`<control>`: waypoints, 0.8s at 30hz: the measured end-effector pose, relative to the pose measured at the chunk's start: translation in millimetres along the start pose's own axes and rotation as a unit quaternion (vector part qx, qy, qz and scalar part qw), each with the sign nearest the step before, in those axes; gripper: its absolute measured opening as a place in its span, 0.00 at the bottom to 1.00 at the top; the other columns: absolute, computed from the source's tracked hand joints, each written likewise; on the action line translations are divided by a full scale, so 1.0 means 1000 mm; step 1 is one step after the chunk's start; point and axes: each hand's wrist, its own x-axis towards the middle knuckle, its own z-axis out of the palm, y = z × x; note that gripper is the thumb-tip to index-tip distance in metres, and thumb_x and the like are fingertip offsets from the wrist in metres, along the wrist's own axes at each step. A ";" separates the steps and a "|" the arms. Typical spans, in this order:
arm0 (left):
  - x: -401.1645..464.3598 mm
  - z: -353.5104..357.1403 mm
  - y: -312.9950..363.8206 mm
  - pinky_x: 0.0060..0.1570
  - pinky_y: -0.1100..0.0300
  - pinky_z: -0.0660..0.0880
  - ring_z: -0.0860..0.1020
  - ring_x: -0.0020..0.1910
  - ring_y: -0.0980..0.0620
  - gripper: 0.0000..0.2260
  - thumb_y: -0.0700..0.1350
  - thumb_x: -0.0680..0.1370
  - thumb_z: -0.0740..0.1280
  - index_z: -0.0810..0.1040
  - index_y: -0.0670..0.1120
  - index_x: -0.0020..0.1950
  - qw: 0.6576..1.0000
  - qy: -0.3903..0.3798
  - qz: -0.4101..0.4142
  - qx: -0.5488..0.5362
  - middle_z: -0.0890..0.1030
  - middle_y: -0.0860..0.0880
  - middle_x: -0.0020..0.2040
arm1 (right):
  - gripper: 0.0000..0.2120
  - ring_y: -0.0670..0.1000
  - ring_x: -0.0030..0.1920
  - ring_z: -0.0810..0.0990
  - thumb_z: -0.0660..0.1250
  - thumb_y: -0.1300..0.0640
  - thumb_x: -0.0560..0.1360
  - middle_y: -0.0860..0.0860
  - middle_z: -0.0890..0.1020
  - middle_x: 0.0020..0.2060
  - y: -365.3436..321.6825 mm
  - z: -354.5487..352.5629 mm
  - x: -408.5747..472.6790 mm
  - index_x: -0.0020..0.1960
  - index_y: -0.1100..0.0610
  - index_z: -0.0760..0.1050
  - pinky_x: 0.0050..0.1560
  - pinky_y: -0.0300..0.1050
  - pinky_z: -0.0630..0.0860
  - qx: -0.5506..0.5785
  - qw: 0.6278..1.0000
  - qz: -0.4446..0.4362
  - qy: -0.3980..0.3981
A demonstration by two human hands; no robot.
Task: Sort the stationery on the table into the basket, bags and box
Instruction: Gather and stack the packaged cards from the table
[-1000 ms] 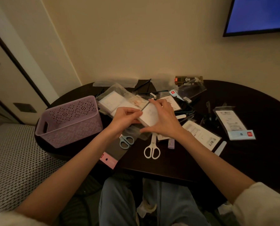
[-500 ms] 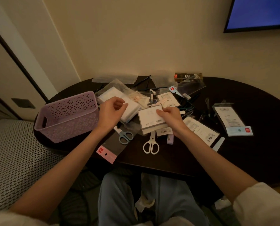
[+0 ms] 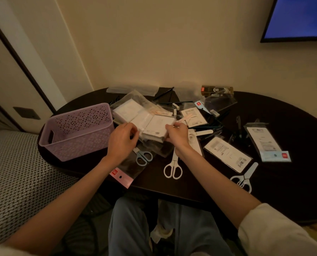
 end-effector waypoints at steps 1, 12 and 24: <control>0.000 0.000 0.000 0.37 0.59 0.75 0.78 0.41 0.52 0.05 0.46 0.76 0.69 0.79 0.44 0.47 1.000 0.000 -0.007 -0.012 0.80 0.49 0.42 | 0.14 0.51 0.53 0.79 0.63 0.62 0.78 0.57 0.79 0.57 0.001 0.004 0.003 0.62 0.62 0.69 0.52 0.48 0.80 0.009 1.000 0.004 0.008; 0.008 0.009 -0.007 0.36 0.58 0.76 0.76 0.40 0.55 0.08 0.50 0.75 0.71 0.78 0.46 0.47 0.999 -0.002 -0.005 -0.039 0.80 0.51 0.43 | 0.16 0.57 0.58 0.79 0.63 0.66 0.78 0.61 0.76 0.61 -0.003 0.027 0.024 0.64 0.63 0.65 0.48 0.46 0.81 0.055 0.995 0.039 -0.069; 0.012 0.010 -0.019 0.40 0.65 0.75 0.78 0.40 0.56 0.02 0.42 0.76 0.70 0.80 0.44 0.45 0.989 -0.022 -0.045 -0.139 0.81 0.50 0.42 | 0.13 0.56 0.58 0.78 0.64 0.65 0.78 0.58 0.77 0.55 0.002 0.049 0.042 0.60 0.66 0.69 0.54 0.46 0.78 0.038 0.995 0.017 -0.091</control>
